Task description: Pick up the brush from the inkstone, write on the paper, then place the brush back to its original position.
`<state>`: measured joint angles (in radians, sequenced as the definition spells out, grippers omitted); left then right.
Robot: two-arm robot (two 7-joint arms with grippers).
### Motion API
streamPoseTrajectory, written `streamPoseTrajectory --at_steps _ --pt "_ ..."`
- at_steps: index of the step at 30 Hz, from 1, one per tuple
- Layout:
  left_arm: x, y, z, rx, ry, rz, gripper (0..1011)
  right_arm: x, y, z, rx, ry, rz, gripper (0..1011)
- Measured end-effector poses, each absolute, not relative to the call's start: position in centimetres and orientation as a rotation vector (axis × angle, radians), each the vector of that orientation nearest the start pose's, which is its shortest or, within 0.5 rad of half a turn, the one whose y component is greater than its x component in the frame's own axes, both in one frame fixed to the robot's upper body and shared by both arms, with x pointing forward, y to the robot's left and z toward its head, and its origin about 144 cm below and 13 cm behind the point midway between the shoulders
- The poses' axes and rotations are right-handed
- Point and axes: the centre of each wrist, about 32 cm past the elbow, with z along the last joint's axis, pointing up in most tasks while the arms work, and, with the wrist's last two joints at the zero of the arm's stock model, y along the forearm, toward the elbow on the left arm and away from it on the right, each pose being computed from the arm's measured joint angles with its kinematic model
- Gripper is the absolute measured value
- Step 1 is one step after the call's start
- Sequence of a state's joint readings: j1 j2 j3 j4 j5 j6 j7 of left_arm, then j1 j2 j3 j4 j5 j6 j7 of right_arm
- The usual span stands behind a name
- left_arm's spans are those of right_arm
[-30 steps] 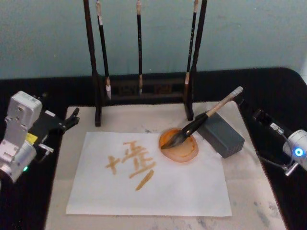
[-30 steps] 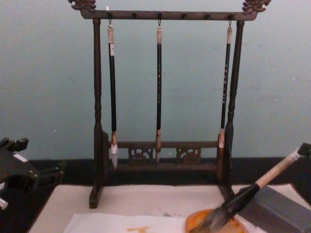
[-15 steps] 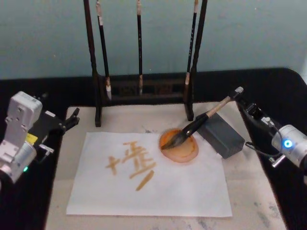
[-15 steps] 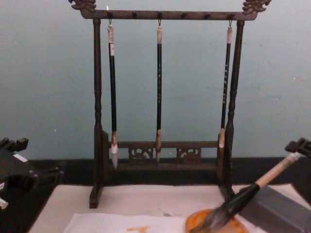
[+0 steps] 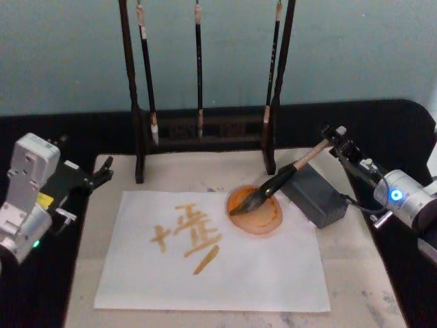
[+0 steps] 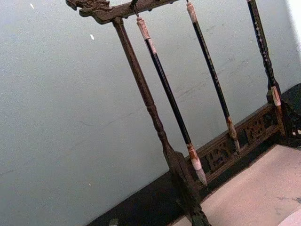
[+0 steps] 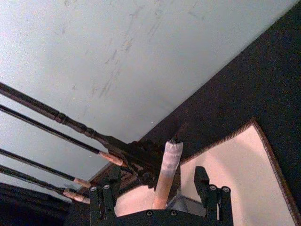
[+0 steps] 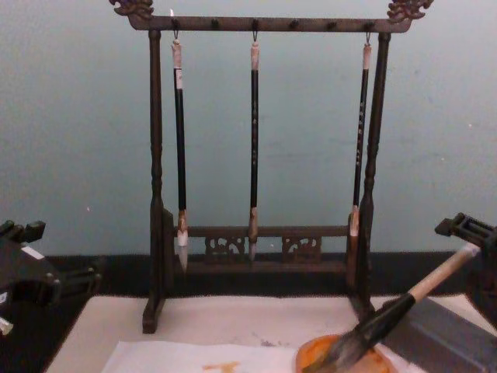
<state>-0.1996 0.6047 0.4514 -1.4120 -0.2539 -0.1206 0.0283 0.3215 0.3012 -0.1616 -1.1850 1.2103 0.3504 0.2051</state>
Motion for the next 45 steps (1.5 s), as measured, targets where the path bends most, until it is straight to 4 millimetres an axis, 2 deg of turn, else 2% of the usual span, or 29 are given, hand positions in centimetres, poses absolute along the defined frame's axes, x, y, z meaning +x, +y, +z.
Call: streamPoseTrajectory --at_steps 14,16,21,33,36,37,40,41,45 --pt "48.86 30.97 113.98 0.304 -0.285 1.248 1010 54.82 -30.33 113.86 0.44 0.913 -1.118 999" --pt "48.86 30.97 113.98 0.304 -0.285 1.248 1010 54.8 -30.33 113.86 0.439 0.914 -1.118 964" --pt "48.86 30.97 113.98 0.304 -0.285 1.248 1010 54.78 -30.33 113.88 0.438 0.915 -1.118 864" --pt "48.86 30.96 113.98 0.304 -0.285 1.248 1010 54.76 -30.34 113.91 0.437 0.916 -1.119 496" --pt "48.86 30.96 113.98 0.304 -0.285 1.248 1010 54.76 -30.35 113.91 0.437 0.916 -1.119 395" --pt "48.86 30.96 113.98 0.304 -0.285 1.248 1010 54.75 -30.35 113.91 0.437 0.916 -1.119 331" --pt "48.86 30.97 113.98 0.305 -0.285 1.248 1010 54.74 -30.35 113.9 0.436 0.917 -1.12 273" --pt "48.86 30.97 113.98 0.304 -0.285 1.248 1010 54.74 -30.34 113.9 0.436 0.917 -1.119 212" --pt "48.86 30.97 113.98 0.304 -0.285 1.248 1009 54.74 -30.33 113.92 0.437 0.917 -1.118 173"
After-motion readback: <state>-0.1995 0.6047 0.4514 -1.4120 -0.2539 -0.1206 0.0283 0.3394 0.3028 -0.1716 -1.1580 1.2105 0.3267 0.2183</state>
